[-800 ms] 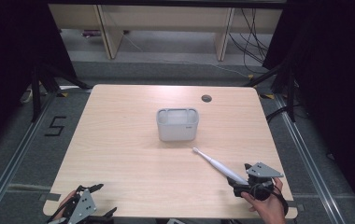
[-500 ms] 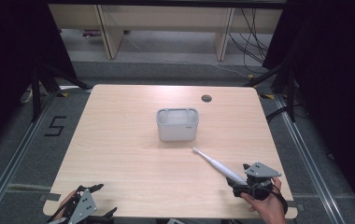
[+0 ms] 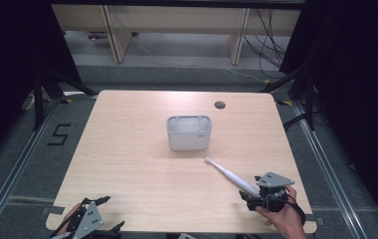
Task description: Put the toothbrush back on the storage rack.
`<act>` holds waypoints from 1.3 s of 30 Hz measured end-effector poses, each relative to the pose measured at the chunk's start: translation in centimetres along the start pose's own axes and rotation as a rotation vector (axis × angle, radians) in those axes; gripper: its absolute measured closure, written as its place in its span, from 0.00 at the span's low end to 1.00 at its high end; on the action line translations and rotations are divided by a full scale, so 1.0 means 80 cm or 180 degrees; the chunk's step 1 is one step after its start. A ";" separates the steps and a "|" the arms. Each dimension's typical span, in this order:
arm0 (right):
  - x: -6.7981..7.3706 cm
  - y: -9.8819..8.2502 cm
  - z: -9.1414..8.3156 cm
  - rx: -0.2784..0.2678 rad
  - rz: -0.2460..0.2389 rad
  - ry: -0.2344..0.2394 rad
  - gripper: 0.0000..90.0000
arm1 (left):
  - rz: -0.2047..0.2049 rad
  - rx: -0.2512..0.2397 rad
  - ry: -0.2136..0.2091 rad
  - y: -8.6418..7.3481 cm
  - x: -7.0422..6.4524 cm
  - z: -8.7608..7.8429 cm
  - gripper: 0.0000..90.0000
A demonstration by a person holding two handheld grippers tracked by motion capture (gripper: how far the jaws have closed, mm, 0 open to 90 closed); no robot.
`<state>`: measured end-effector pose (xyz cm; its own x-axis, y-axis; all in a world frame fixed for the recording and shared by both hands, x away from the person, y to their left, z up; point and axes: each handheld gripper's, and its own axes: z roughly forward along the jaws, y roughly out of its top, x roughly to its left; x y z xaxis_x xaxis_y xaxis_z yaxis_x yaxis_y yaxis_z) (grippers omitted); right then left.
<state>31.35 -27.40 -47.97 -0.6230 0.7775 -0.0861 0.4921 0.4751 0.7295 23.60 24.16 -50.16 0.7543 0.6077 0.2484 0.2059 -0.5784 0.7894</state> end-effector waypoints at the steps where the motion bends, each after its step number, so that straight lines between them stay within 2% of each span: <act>1: 0.001 0.003 0.001 0.0061 0.0007 0.0011 0.29 | 0.0004 0.0002 0.0002 0.000 0.000 0.000 0.17; 2: 0.001 0.003 0.001 0.0061 0.0007 0.0011 0.29 | 0.0004 0.0002 0.0002 0.000 0.000 0.000 0.17; 4: -0.002 0.007 0.003 0.0062 -0.0167 0.0041 0.32 | -0.0040 -0.0033 0.0001 0.001 -0.001 -0.001 0.17; 5: 0.000 0.010 0.002 0.0140 -0.0090 0.0098 0.33 | -0.0032 -0.0035 0.0001 0.001 -0.001 -0.001 0.17; 6: 0.002 0.015 0.002 0.0219 -0.0138 0.0081 0.36 | -0.0020 -0.0020 0.0011 0.000 0.000 -0.001 0.16; 8: 0.002 0.017 0.002 0.0248 -0.0147 0.0092 0.37 | -0.0027 -0.0013 0.0012 0.000 0.000 -0.001 0.17; 10: 0.000 0.026 0.003 0.0326 -0.0255 0.0088 0.41 | -0.0005 -0.0009 -0.0002 0.000 0.000 0.000 0.17; 14: -0.003 0.037 0.005 0.0441 -0.0331 0.0141 0.43 | 0.0005 -0.0001 0.0000 0.000 0.000 -0.001 0.17; 15: -0.004 0.040 0.007 0.0461 -0.0310 0.0155 0.43 | 0.0001 -0.0004 0.0001 0.000 0.000 -0.001 0.17; 16: -0.004 0.044 0.010 0.0460 -0.0333 0.0163 0.44 | -0.0061 -0.0049 -0.0005 0.000 -0.002 0.000 0.17; 17: -0.005 0.047 0.013 0.0474 -0.0354 0.0164 0.45 | 0.0006 0.0009 0.0012 0.000 0.001 -0.001 0.16; 18: -0.002 0.050 0.014 0.0543 -0.0279 0.0195 0.46 | 0.0037 0.0023 0.0017 0.000 0.002 -0.001 0.16; 20: -0.005 0.060 0.019 0.0652 -0.0362 0.0272 0.47 | 0.0005 -0.0005 -0.0001 0.000 0.000 -0.001 0.17; 21: -0.005 0.060 0.019 0.0652 -0.0362 0.0272 0.47 | 0.0005 -0.0005 -0.0001 0.000 0.000 -0.001 0.17; 24: -0.005 0.067 0.028 0.0795 -0.0447 0.0277 0.49 | 0.0019 0.0004 0.0010 0.001 0.001 -0.001 0.17; 25: -0.006 0.069 0.032 0.0826 -0.0494 0.0295 0.50 | -0.0064 -0.0058 -0.0008 0.000 -0.002 0.000 0.17; 27: -0.006 0.070 0.033 0.0858 -0.0488 0.0272 0.51 | -0.0066 -0.0058 -0.0009 0.000 -0.002 0.000 0.17; 28: -0.006 0.072 0.035 0.0874 -0.0499 0.0270 0.53 | 0.0001 0.0000 0.0007 0.000 0.000 -0.001 0.17; 29: -0.008 0.074 0.039 0.0921 -0.0547 0.0313 0.53 | 0.0016 0.0014 0.0015 0.000 0.001 -0.001 0.16; 30: -0.007 0.076 0.041 0.0985 -0.0498 0.0298 0.54 | -0.0050 -0.0044 -0.0008 0.000 -0.001 0.000 0.16; 31: -0.007 0.079 0.043 0.1074 -0.0495 0.0314 0.55 | -0.0063 -0.0057 -0.0003 0.000 -0.002 0.000 0.17; 32: -0.009 0.083 0.048 0.1192 -0.0540 0.0320 0.55 | -0.0002 -0.0005 -0.0001 0.000 0.000 0.000 0.17; 35: -0.010 0.088 0.054 0.1264 -0.0532 0.0332 0.56 | 0.0028 -0.0037 0.0028 0.000 0.000 0.001 0.17; 36: -0.011 0.094 0.058 0.1338 -0.0541 0.0371 0.57 | 0.0029 -0.0010 -0.0008 0.001 0.001 0.000 0.17; 37: -0.011 0.094 0.058 0.1338 -0.0541 0.0371 0.57 | 0.0029 -0.0010 -0.0008 0.001 0.001 0.000 0.17; 38: -0.013 0.097 0.061 0.1364 -0.0587 0.0384 0.58 | -0.0022 -0.0055 -0.0008 0.000 0.000 0.001 0.17; 39: -0.012 0.098 0.065 0.1410 -0.0531 0.0386 0.59 | 0.0021 -0.0014 -0.0004 0.001 0.001 0.000 0.16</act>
<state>38.95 -22.28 -45.69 -0.7688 0.6347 -0.0785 0.5745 0.7393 0.3513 23.65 24.20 -50.08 0.7565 0.6031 0.2530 0.1981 -0.5800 0.7901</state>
